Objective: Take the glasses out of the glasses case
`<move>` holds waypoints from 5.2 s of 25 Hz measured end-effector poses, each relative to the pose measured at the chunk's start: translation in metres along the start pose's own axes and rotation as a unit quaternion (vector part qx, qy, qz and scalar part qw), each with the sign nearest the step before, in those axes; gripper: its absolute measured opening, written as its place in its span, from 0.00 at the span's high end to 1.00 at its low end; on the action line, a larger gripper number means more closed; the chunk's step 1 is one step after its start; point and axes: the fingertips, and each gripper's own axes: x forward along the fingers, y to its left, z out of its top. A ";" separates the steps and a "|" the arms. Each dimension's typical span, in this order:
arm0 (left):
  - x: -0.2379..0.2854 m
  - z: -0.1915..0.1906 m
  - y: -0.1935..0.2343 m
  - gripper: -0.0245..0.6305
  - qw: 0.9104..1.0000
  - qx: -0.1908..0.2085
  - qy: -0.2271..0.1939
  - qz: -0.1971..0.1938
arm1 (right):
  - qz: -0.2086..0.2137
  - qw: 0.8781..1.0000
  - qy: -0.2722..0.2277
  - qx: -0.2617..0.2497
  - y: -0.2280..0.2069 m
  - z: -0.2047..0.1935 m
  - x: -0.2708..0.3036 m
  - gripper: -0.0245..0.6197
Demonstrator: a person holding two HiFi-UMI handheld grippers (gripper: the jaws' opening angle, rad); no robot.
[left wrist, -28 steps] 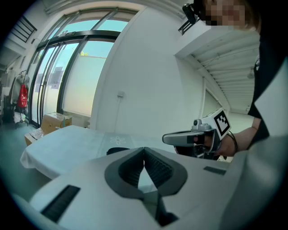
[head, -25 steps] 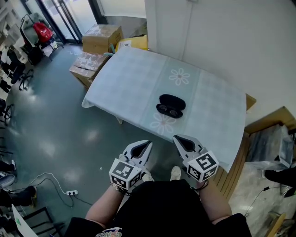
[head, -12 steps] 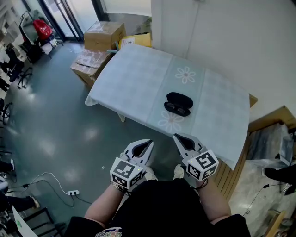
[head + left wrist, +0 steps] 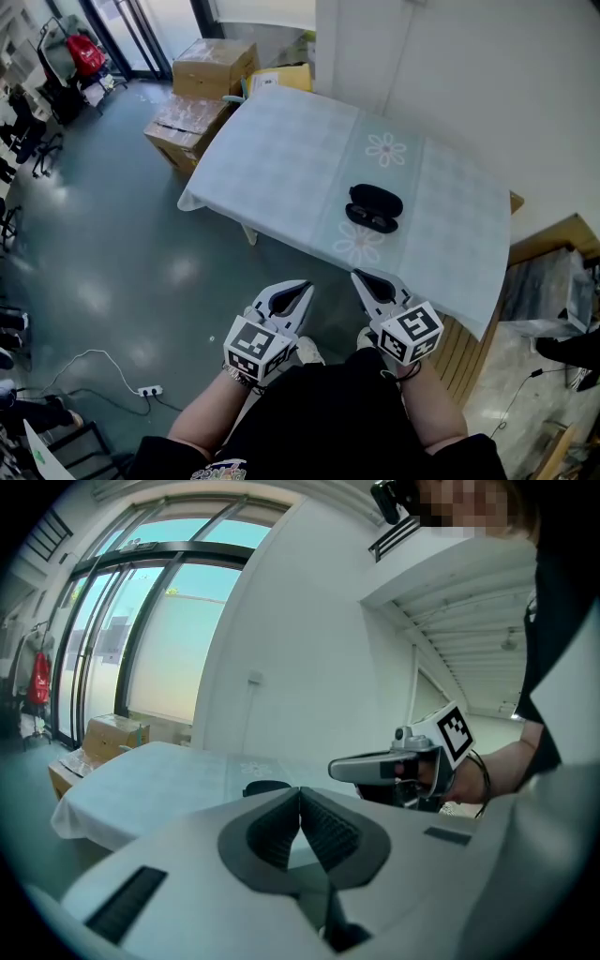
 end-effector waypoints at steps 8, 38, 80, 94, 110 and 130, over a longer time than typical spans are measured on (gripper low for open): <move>0.003 -0.002 0.012 0.92 1.000 0.000 0.003 0.009 | 0.016 1.000 0.008 0.001 -0.001 -0.001 0.019 0.93; 0.140 0.010 0.005 0.92 0.999 -0.018 0.009 0.028 | 0.077 0.993 0.085 -0.008 -0.151 -0.003 0.052 0.92; 0.196 -0.049 -0.007 0.92 0.992 0.062 0.101 0.034 | 0.160 0.916 0.344 -0.131 -0.244 -0.133 0.133 0.82; 0.179 -0.052 0.002 0.92 0.994 0.019 0.093 0.051 | 0.171 0.906 0.378 -0.082 -0.243 -0.146 0.137 0.88; 0.149 -0.046 0.014 0.92 0.994 -0.006 0.076 0.073 | 0.122 0.922 0.357 -0.085 -0.248 -0.135 0.136 0.92; 0.108 -0.028 0.018 0.92 0.995 -0.038 0.038 0.080 | 0.054 0.970 0.234 -0.047 -0.235 -0.060 0.107 0.92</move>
